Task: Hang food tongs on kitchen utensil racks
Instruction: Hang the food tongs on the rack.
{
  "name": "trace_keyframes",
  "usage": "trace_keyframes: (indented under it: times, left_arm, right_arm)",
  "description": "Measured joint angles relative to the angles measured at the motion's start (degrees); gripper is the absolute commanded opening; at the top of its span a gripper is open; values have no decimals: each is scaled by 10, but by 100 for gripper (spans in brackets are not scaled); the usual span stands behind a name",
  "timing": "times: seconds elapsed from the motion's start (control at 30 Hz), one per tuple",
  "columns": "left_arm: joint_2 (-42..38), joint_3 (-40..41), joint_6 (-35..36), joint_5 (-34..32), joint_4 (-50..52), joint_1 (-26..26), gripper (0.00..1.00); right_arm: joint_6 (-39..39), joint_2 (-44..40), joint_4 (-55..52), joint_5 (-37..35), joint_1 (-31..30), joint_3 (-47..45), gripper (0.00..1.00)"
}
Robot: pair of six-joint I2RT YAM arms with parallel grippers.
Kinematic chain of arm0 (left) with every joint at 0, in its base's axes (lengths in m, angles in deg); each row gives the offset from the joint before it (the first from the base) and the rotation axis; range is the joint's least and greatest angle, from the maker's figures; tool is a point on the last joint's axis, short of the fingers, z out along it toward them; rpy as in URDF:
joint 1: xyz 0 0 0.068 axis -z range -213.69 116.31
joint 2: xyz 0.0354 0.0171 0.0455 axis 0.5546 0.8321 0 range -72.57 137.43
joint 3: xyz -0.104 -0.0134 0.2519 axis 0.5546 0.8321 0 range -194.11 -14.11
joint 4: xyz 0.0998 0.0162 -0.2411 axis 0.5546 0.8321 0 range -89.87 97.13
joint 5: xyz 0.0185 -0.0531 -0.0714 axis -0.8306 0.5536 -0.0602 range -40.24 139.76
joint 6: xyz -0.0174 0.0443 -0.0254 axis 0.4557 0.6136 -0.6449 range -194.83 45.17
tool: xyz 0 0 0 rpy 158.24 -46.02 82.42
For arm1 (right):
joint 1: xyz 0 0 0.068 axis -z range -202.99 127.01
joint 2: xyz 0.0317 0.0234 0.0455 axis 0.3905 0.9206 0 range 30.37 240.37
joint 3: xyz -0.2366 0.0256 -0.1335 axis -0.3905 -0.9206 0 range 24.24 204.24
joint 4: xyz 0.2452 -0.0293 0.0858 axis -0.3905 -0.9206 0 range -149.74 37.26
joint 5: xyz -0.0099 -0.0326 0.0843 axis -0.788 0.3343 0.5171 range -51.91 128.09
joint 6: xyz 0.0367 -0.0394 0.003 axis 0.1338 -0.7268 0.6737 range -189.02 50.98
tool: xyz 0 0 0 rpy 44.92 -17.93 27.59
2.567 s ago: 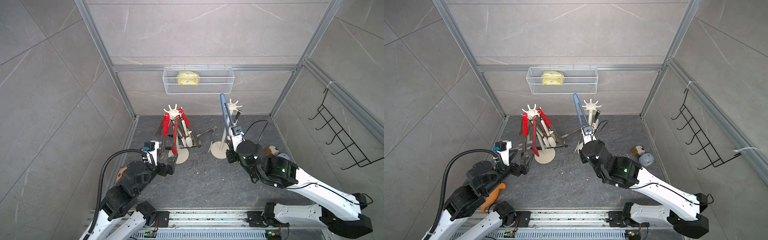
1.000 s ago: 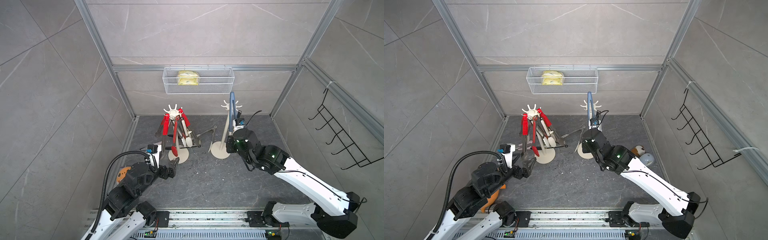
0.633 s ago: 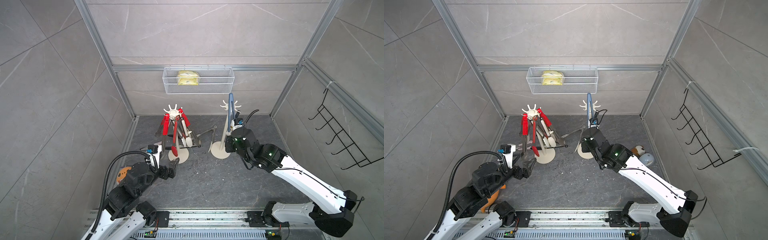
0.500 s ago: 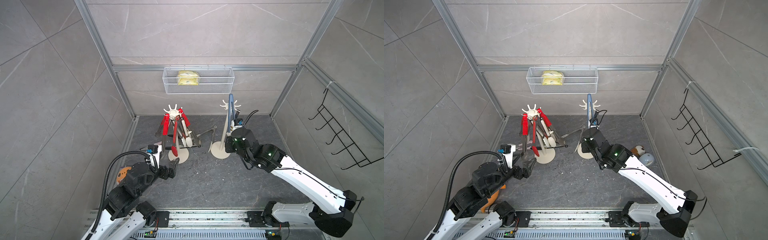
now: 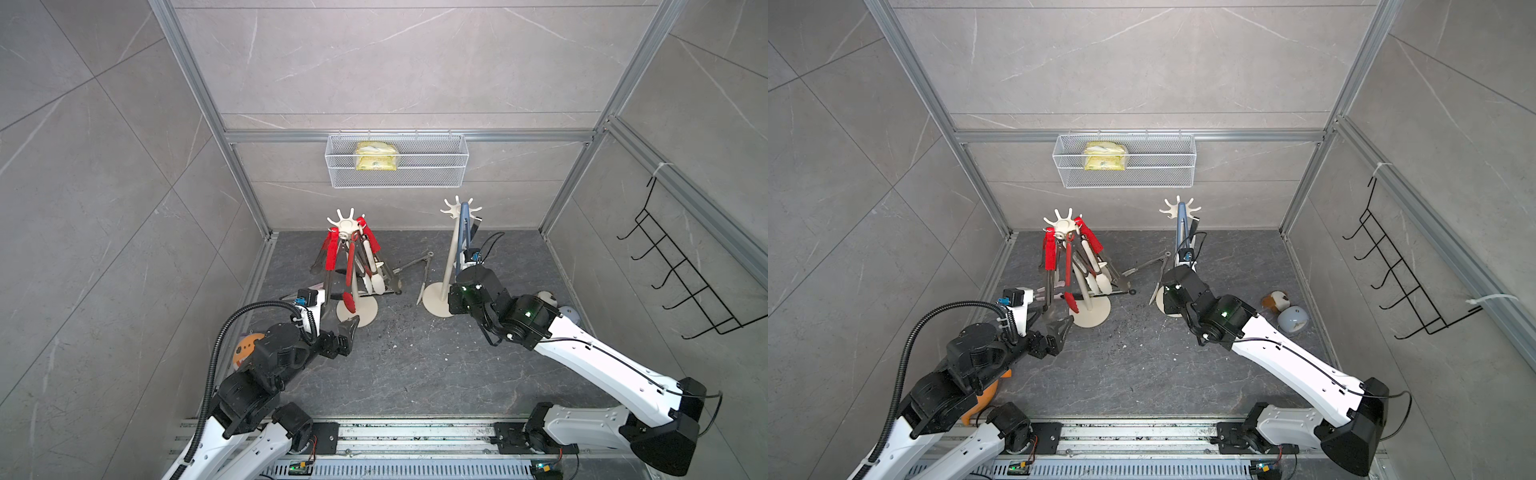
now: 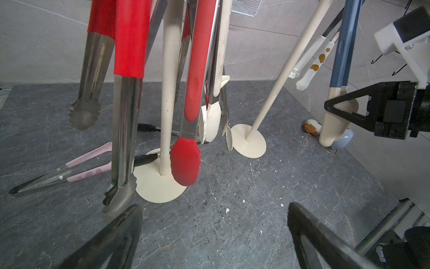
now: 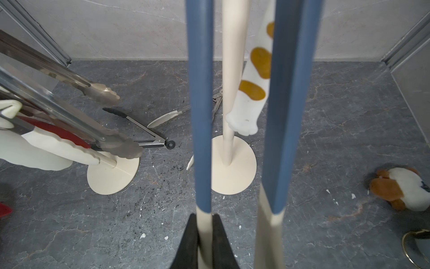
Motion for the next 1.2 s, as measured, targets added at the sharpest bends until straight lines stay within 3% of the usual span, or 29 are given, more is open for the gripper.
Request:
trace_keyframes:
  times: [0.67, 0.87, 1.2]
  left_arm:
    - [4, 0, 0, 0, 0, 0, 99]
    - [10, 0, 0, 0, 0, 0, 99]
    - [15, 0, 0, 0, -1, 0, 99]
  right_arm:
    - [0, -1, 25, 7, 0, -21, 3]
    - [0, 3, 29, 9, 1, -21, 14]
    - [-3, 21, 24, 31, 13, -1, 19]
